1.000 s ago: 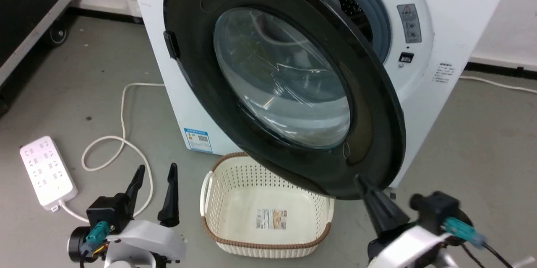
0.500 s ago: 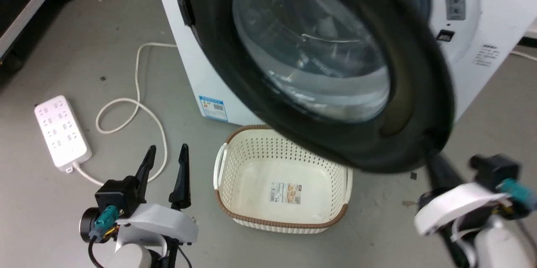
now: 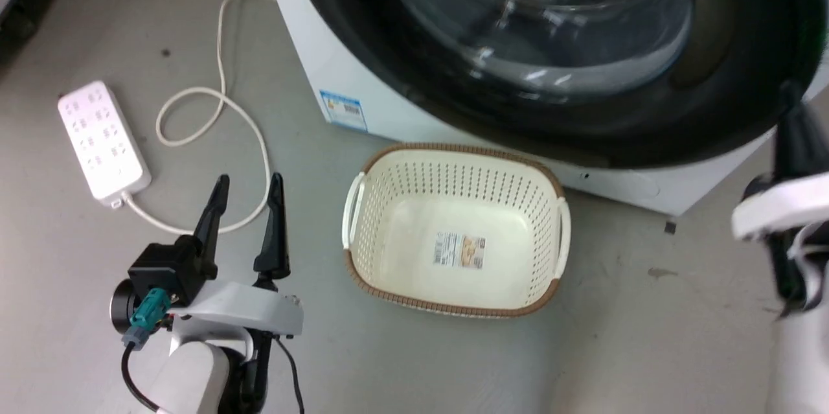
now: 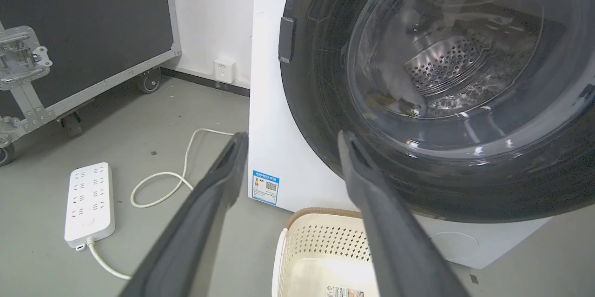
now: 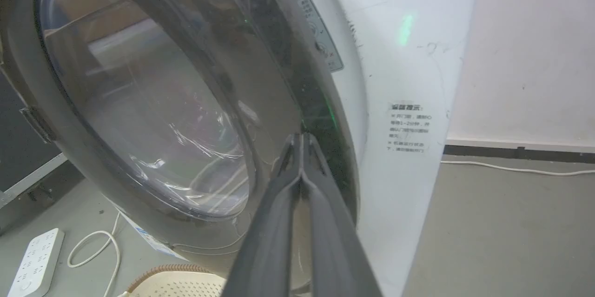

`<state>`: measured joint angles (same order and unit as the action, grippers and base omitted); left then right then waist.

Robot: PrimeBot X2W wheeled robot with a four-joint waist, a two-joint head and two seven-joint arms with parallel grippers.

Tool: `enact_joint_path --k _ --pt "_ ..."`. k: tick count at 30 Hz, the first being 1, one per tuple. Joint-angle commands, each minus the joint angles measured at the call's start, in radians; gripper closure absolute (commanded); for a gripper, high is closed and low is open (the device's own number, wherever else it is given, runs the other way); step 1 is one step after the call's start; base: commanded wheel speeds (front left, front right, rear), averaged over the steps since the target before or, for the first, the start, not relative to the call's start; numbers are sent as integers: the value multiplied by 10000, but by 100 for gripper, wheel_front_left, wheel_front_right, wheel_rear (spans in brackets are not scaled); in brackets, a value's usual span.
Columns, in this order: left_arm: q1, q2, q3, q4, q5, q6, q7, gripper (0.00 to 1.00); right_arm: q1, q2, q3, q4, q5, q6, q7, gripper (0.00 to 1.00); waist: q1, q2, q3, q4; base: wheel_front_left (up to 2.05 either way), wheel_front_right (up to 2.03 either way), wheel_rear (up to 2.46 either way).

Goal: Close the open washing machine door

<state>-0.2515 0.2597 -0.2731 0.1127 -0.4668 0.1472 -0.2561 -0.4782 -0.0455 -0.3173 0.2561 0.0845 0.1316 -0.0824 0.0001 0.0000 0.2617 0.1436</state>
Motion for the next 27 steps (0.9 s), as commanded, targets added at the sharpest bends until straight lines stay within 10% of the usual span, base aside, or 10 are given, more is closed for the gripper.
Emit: enact_joint_path --k 1,15,27 --pt "-169 -71 37 -83 113 -4 -52 0 -426 -47 -219 81 -125 -9 -87 100 -1 0 266 99 0 0 0" --pt "-505 -234 293 -257 450 -152 -56 0 -2586 -79 -949 780 -506 -9 -616 100 -1 0 971 -44 0 0 0" --pt "43 66 688 -149 674 -201 -54 0 10 -50 116 -884 454 -9 -1209 100 -1 0 -880 -1484 0 0 0"
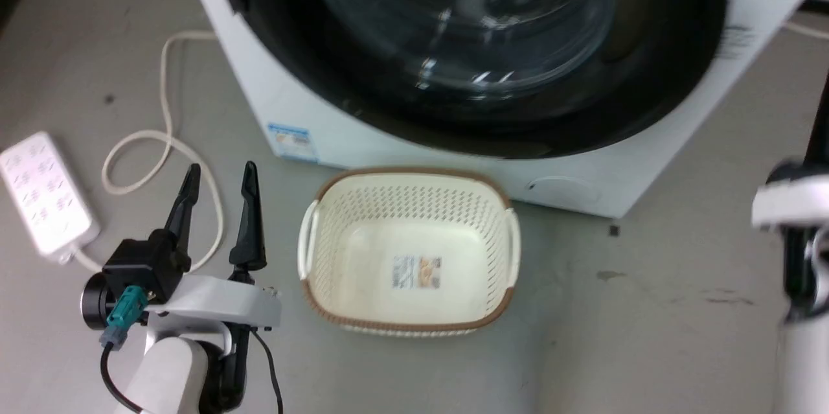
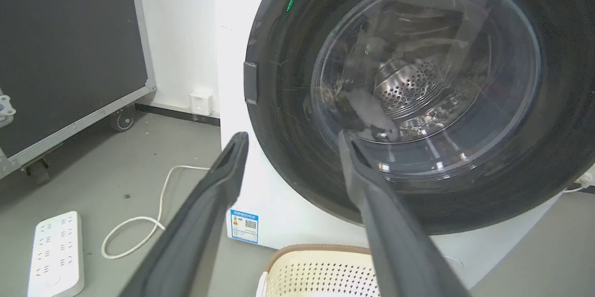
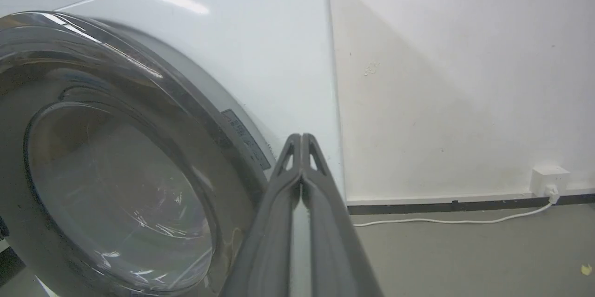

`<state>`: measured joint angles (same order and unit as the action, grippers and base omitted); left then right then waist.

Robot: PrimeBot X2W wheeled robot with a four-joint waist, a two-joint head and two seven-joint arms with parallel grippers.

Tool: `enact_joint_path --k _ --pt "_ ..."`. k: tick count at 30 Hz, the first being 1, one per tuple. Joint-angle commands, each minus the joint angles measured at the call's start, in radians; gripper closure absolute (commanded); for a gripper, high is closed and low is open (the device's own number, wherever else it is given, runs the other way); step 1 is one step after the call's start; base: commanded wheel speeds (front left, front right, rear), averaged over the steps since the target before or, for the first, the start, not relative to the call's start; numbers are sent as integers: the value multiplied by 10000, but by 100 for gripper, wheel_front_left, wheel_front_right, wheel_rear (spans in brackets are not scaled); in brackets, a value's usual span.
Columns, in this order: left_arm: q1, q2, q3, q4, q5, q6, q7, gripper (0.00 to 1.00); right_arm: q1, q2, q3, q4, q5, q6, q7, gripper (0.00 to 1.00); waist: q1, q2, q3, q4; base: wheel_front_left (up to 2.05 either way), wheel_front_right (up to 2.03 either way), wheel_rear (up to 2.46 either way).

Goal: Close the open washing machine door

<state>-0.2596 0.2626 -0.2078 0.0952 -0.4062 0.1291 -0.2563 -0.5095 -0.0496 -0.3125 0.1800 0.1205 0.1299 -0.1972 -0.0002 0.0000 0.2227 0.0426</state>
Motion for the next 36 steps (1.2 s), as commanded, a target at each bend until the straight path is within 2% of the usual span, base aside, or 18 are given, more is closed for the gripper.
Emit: enact_joint_path --k 1,7,13,22,23,24,36 --pt "163 57 34 42 64 -27 -50 0 673 -10 171 -287 163 8 -46 100 2 0 -612 -565 0 0 0" --pt "477 139 -36 171 76 -3 -8 0 2632 -8 1133 -948 557 8 225 100 2 0 -1344 -1066 0 0 0" --pt "709 191 -295 325 161 -64 90 0 4169 -8 1733 -1156 842 8 601 100 2 0 -1804 -1164 0 0 0" --pt "932 299 -662 425 220 -101 606 0 5247 -7 2012 -1428 593 8 1036 100 2 0 -2117 -1093 0 0 0" --pt "965 302 -667 444 176 -109 666 0 5285 -7 2008 -1443 563 8 1087 71 2 0 -2136 -1092 0 0 0" --pt "988 302 -674 455 138 -117 712 0 5317 -7 1986 -1449 513 8 1137 0 2 0 -2151 -1088 0 0 0" --pt "939 332 -724 515 -25 -40 959 0 5390 -7 2063 -1416 522 8 1284 0 2 0 -2241 -1085 0 0 0"
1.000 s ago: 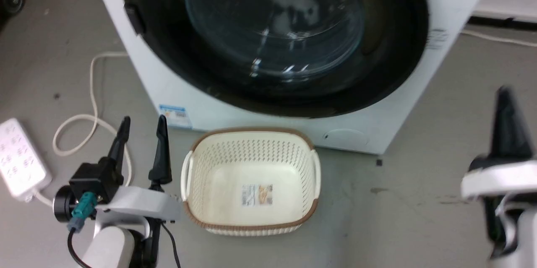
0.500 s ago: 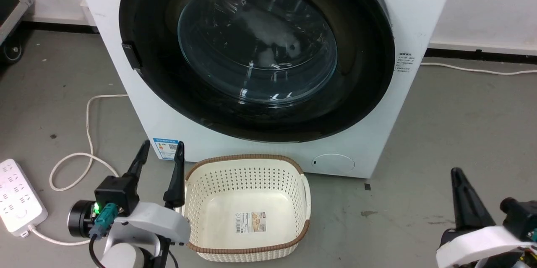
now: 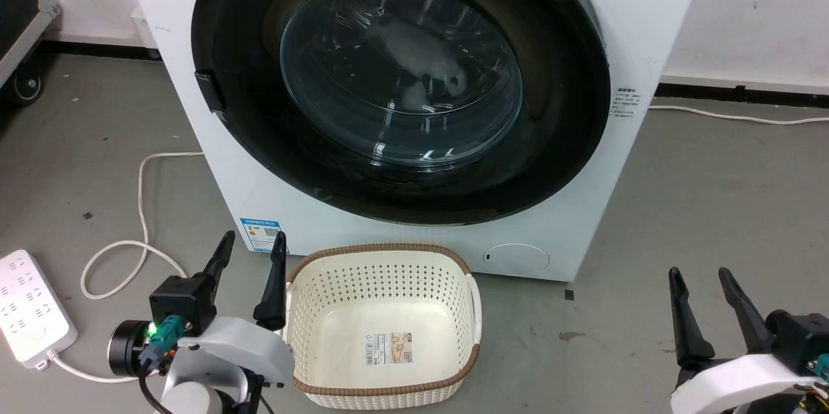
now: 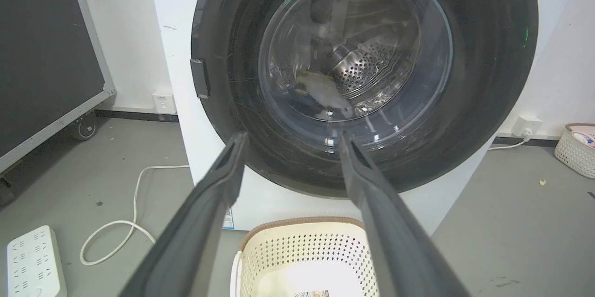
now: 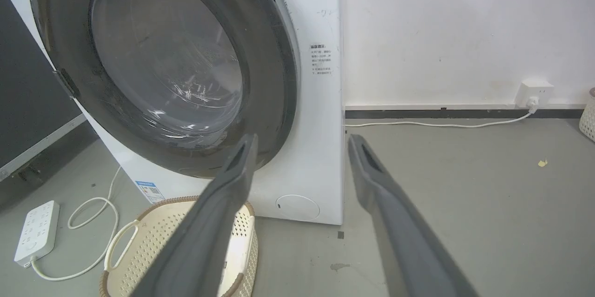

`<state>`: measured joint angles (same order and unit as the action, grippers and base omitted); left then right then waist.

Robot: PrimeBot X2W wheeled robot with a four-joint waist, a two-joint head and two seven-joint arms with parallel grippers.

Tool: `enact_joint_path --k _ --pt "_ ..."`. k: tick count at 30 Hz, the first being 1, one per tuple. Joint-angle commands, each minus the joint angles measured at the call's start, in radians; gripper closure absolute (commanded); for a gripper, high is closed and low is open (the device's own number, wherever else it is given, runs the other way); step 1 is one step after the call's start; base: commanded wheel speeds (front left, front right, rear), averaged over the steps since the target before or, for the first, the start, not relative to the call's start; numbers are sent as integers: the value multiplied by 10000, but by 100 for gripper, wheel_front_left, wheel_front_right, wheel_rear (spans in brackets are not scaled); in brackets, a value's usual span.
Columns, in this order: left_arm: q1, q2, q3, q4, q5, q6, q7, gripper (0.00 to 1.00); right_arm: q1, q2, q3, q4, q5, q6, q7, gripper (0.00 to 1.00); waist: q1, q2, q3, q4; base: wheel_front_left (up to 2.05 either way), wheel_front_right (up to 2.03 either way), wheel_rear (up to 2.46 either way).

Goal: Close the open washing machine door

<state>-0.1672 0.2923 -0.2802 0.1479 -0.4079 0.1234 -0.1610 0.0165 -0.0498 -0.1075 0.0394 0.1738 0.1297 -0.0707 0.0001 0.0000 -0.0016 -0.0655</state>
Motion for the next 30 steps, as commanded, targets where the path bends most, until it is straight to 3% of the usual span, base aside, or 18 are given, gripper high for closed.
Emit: enact_joint_path --k 1,14,15,30 --pt "11 38 3 -27 -3 44 5 0 123 -5 23 -1 4 10 13 0 -1 0 10 -11 0 0 0" --pt "-55 -26 -31 105 -236 48 54 0 20 -5 155 198 158 10 -73 0 -1 0 117 -1 0 0 0" --pt "-2 -15 -6 78 -192 55 33 100 -3 0 150 180 110 0 -11 100 0 0 117 -1 0 0 0" --pt "151 -232 255 -71 199 -62 177 100 -20 0 229 128 -60 1 56 100 0 0 109 60 0 0 0"
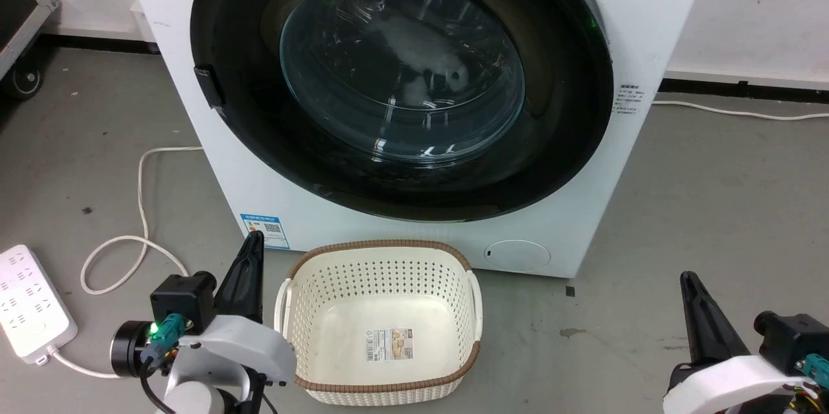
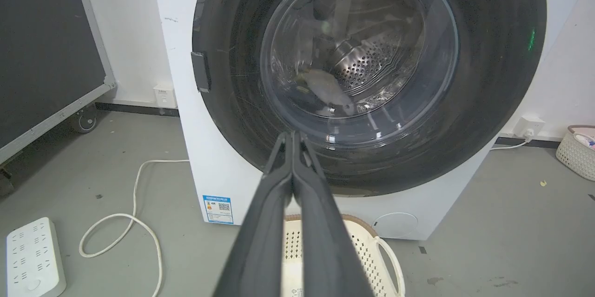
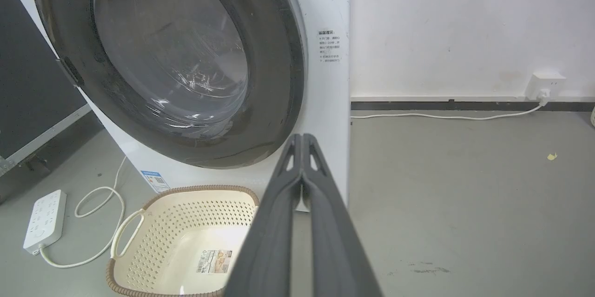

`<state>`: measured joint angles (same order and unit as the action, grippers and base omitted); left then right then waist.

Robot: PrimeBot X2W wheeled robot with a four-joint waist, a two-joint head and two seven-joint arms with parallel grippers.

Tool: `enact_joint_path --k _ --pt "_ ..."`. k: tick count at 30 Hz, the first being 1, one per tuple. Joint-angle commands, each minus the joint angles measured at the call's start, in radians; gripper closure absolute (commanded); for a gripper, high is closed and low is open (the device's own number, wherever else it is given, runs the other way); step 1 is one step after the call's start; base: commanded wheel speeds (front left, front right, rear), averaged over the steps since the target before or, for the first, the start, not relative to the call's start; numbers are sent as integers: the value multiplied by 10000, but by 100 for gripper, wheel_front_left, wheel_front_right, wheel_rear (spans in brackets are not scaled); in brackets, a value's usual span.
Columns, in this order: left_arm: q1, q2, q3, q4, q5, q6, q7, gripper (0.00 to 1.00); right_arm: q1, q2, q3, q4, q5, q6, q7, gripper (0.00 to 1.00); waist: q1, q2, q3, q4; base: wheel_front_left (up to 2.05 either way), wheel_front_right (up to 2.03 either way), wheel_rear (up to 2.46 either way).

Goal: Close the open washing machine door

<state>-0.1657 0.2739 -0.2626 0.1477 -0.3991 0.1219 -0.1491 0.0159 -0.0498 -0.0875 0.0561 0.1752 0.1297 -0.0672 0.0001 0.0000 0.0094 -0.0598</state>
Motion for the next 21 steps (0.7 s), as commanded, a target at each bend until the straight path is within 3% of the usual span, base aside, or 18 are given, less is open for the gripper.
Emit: enact_joint_path --k 1,21 --pt "150 -67 101 -81 145 -57 71 100 -15 0 37 -44 -88 1 27 100 0 0 -2 9 0 0 0" --pt "418 -452 549 -329 827 -263 323 100 -40 -1 186 -135 -383 3 142 100 0 0 -18 113 0 0 0"
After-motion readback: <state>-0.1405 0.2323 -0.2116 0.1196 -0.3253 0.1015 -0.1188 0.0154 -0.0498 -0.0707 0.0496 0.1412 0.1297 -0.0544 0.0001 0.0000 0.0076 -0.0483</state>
